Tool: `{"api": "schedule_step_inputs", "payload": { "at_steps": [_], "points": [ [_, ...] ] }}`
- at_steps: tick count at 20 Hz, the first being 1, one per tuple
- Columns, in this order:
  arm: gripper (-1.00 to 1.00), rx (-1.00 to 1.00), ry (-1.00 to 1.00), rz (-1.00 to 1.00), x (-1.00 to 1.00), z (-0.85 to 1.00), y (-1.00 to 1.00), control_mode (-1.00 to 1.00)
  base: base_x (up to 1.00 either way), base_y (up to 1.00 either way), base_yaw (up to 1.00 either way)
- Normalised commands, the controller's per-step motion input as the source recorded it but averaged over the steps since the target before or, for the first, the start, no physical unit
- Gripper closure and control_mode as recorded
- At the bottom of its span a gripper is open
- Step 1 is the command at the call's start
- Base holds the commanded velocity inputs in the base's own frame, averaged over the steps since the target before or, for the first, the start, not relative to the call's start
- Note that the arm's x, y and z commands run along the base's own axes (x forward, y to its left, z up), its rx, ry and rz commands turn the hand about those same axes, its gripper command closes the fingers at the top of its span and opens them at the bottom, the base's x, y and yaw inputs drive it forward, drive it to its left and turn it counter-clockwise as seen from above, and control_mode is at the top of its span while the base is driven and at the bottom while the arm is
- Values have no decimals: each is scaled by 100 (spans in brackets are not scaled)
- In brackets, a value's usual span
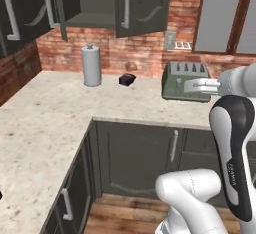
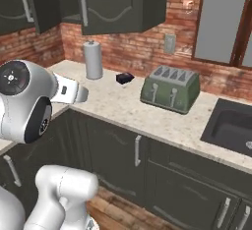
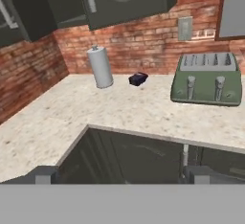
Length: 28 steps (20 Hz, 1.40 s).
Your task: Close all open cabinet doors.
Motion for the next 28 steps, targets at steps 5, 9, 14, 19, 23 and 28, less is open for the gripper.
{"api": "schedule_step_inputs", "payload": {
  "at_steps": [5,9,14,19,23,28],
  "points": [
    [-100,0,0,0,0,0,0,100,1,18,-47],
    [-100,0,0,0,0,0,0,100,7,35,-32],
    [-100,0,0,0,0,0,0,100,3,56,-30],
    [-100,0,0,0,0,0,0,100,8,66,-9],
    [-100,0,0,0,0,0,0,100,11,43,5],
    [-100,0,0,0,0,0,0,100,12,21,9]
  ]
}}
